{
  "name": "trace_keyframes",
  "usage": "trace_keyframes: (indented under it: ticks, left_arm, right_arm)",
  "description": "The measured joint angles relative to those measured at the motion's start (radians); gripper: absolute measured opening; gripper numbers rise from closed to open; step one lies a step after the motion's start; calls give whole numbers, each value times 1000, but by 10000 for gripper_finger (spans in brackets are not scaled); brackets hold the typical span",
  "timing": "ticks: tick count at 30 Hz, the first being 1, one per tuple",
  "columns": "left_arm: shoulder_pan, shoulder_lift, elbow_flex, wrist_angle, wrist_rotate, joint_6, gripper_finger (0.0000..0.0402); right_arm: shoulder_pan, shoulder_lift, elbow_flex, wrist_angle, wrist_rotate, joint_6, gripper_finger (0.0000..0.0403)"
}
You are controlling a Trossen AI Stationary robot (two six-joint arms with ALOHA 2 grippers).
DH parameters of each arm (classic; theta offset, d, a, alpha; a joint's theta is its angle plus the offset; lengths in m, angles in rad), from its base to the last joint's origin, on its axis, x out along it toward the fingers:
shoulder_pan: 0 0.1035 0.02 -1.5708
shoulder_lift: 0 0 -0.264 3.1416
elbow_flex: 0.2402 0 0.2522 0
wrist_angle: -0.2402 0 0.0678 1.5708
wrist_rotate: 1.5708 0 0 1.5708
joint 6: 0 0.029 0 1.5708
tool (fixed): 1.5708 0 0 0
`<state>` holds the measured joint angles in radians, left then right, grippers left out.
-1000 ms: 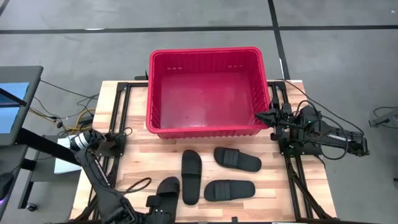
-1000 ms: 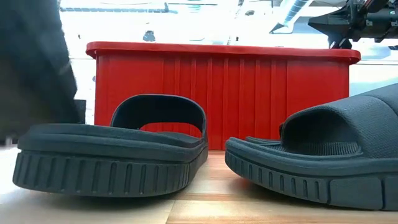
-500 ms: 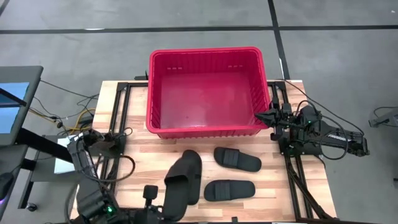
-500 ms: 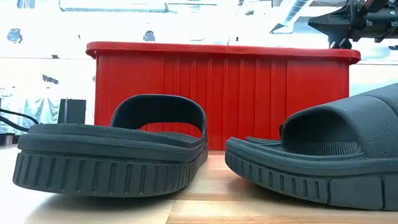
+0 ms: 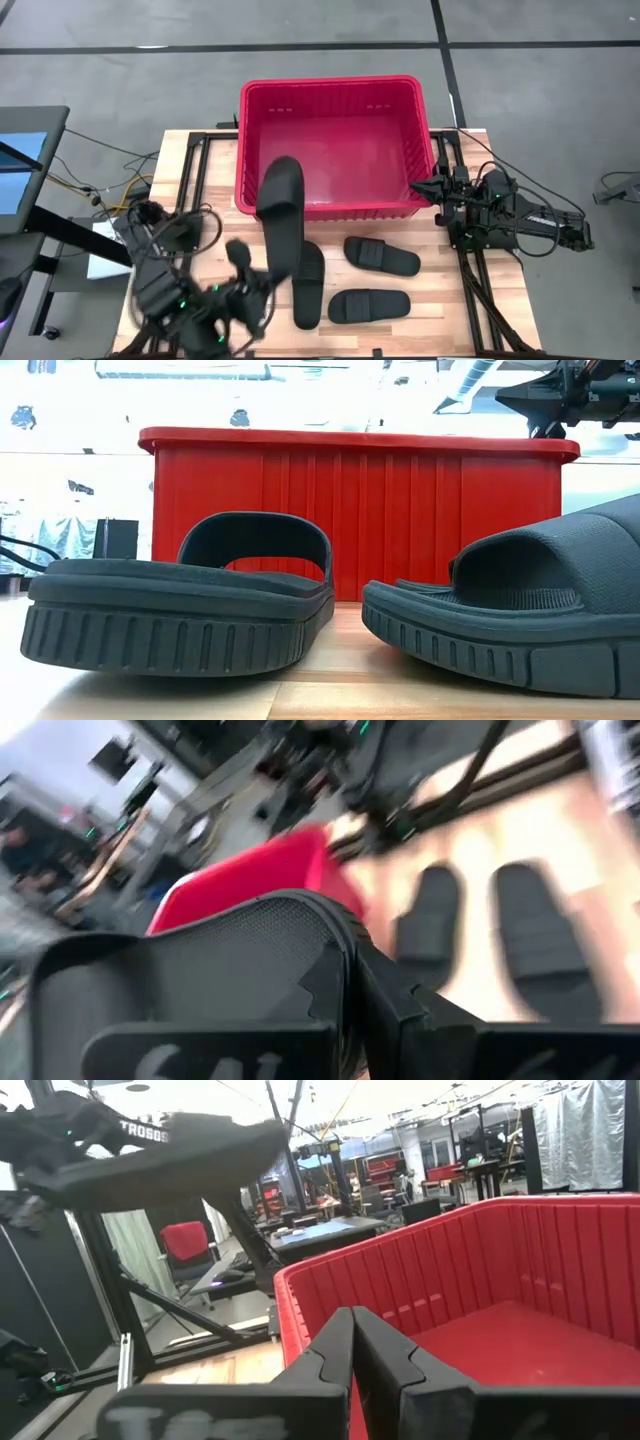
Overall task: Pick and place slides into bin
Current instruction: Put the black slipper into the bin
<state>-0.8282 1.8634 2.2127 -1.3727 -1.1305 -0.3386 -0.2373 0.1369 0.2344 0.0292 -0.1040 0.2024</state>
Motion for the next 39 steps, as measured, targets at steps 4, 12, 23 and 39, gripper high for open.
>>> trace_keyframes:
  ticks: [4, 12, 23, 39]
  left_arm:
    - [91, -19, 0, -166, 30, -87, 0]
    - [285, -121, -8, -198, 156, 134, 0]
    - [719, -269, -41, 1, 584, 705, 0]
    - [1166, -452, -680, 496, 1112, 950, 0]
  right_arm:
    - [0, 0, 0, 0, 0, 0, 0]
    - [0, 0, 0, 0, 0, 0, 0]
    - [0, 0, 0, 0, 0, 0, 0]
    - [0, 0, 0, 0, 0, 0, 0]
